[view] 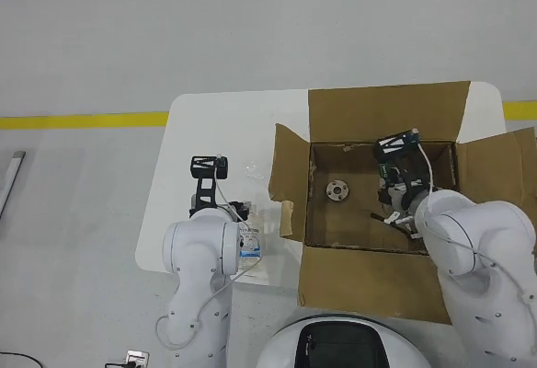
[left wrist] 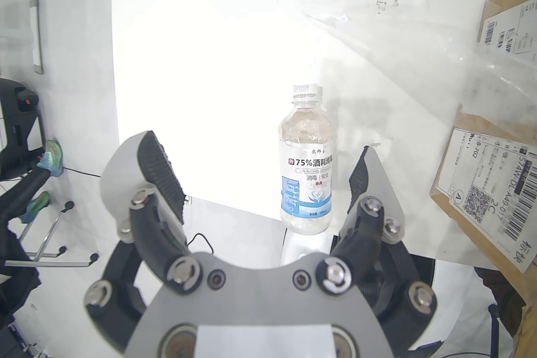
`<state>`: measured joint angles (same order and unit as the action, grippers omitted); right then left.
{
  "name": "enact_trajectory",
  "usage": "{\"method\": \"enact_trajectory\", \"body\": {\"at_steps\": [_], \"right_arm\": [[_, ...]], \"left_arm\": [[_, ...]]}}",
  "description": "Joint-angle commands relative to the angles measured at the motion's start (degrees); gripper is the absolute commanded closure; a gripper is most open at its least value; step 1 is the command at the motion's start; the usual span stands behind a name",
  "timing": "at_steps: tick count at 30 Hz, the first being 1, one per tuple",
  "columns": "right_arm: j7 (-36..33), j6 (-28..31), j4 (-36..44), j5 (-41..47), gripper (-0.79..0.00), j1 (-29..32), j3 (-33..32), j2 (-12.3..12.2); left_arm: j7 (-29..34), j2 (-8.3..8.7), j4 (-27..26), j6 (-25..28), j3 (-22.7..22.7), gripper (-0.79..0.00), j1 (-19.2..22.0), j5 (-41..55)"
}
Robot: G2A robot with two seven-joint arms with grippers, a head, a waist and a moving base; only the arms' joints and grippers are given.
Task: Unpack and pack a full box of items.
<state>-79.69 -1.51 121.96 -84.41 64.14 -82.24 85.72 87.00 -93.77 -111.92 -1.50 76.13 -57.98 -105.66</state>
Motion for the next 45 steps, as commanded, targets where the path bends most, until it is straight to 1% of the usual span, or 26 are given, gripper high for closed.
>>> {"method": "enact_trajectory", "body": {"at_steps": [1,7,9,14,18,20,33,36,39,45], "right_arm": [[0.4,-0.1,2.2,1.4,0.000,0.6,-1.4,-0.1],[1.8,-0.9,10.0,7.8,0.000,2.4,-7.4,-0.5],[2.6,-2.7,12.7,11.2,0.000,2.9,-9.9,-0.5],[6.4,-3.4,12.7,20.6,0.000,1.3,-17.2,-0.9],[7.3,-2.3,12.7,25.6,0.000,1.9,-22.6,-1.4],[7.4,-1.4,12.7,28.2,0.000,2.7,-23.8,-1.6],[7.4,-1.4,12.7,28.2,0.000,2.7,-23.8,-1.6],[10.6,-2.3,12.6,30.1,0.000,3.8,-24.2,-1.7],[12.9,-4.6,12.7,34.3,0.000,3.9,-26.8,-1.8],[14.0,-9.3,12.7,43.3,0.000,2.7,-35.3,-2.6]], "left_arm": [[0.0,0.00,0.0,0.0,0.0,-0.785,0.0,0.0],[0.0,0.00,0.0,0.0,0.0,-0.785,0.0,0.0],[0.0,0.00,0.0,0.0,0.0,-0.785,0.0,0.0],[0.0,0.00,0.0,0.0,0.0,-0.785,0.0,0.0],[0.0,0.00,0.0,0.0,0.0,-0.785,0.0,0.0],[0.0,0.00,0.0,0.0,0.0,-0.785,0.0,0.0],[0.0,0.00,0.0,0.0,0.0,-0.785,0.0,0.0],[0.0,0.00,0.0,0.0,0.0,-0.785,0.0,0.0],[0.0,0.00,0.0,0.0,0.0,-0.785,0.0,0.0],[0.0,0.00,0.0,0.0,0.0,-0.785,0.0,0.0]]}}
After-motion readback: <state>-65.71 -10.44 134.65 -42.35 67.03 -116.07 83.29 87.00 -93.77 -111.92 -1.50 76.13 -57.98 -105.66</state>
